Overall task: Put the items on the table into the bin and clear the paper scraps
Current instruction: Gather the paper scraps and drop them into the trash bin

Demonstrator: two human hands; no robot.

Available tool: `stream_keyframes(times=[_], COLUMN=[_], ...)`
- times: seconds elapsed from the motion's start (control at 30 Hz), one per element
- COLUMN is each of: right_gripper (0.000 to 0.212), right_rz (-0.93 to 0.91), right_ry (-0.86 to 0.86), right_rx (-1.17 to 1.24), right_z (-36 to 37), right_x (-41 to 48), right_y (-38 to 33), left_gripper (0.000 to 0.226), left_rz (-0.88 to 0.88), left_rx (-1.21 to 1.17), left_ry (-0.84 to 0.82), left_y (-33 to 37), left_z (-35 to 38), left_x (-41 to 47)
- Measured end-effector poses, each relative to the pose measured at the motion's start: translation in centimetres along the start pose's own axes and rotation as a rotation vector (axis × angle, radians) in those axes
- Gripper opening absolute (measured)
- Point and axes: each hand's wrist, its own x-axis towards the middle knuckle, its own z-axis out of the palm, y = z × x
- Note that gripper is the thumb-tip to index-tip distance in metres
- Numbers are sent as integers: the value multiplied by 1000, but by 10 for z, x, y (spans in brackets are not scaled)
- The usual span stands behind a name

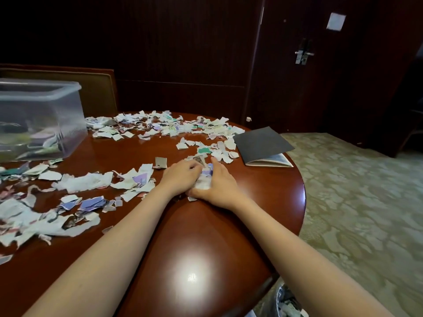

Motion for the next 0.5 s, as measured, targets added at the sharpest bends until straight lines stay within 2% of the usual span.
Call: stream_keyframes(times=[0.07, 0.2, 0.33, 0.5], right_gripper=[93, 53, 44, 27], right_rz=[5, 31, 41, 17], right_ry=[21, 123, 143, 221], right_rx=[63, 13, 18, -11], right_z=[1, 7, 9, 8], right_x=[7, 18, 21, 21], right_y=[1, 4, 3, -1], left_gripper=[31, 30, 31, 32], left_rz=[-8, -21, -73, -97], left_rx=[-158, -413, -548, -589], left_ry=[17, 87, 140, 260], left_y=[4, 12, 20, 15], left_z=[-1, 0, 2, -6], left_x=[-3, -5, -1, 0])
